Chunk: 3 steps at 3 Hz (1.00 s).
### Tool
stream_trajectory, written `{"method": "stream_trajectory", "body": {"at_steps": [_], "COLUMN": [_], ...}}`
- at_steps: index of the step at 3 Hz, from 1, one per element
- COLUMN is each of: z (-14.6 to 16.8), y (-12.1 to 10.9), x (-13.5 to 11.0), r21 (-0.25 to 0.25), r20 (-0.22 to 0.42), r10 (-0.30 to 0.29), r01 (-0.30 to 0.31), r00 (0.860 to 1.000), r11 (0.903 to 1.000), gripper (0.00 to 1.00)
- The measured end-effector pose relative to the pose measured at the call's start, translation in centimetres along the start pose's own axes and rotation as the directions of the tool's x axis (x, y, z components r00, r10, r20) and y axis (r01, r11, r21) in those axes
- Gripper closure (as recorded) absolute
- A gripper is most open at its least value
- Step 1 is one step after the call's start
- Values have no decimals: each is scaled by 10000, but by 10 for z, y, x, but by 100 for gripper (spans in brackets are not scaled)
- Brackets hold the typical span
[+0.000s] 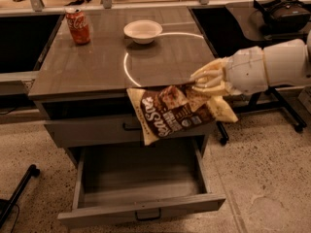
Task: Pick brown chip bag from middle drawer and place on counter
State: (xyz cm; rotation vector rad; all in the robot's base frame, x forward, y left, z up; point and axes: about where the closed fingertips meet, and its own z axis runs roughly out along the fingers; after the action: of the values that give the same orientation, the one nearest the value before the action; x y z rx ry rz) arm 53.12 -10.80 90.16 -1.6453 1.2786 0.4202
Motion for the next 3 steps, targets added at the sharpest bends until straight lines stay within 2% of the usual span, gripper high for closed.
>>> {"method": "stream_trajectory", "body": {"at_steps": [1, 3], "z": [-24, -15], "y": [-51, -63], "x": [-13, -22], "r21": [1178, 1253], "r20": [88, 295], "r10": [-119, -505], "r01": [107, 464], "r00": [9999, 9983], "r11": [9930, 9910], "gripper": [100, 100]}}
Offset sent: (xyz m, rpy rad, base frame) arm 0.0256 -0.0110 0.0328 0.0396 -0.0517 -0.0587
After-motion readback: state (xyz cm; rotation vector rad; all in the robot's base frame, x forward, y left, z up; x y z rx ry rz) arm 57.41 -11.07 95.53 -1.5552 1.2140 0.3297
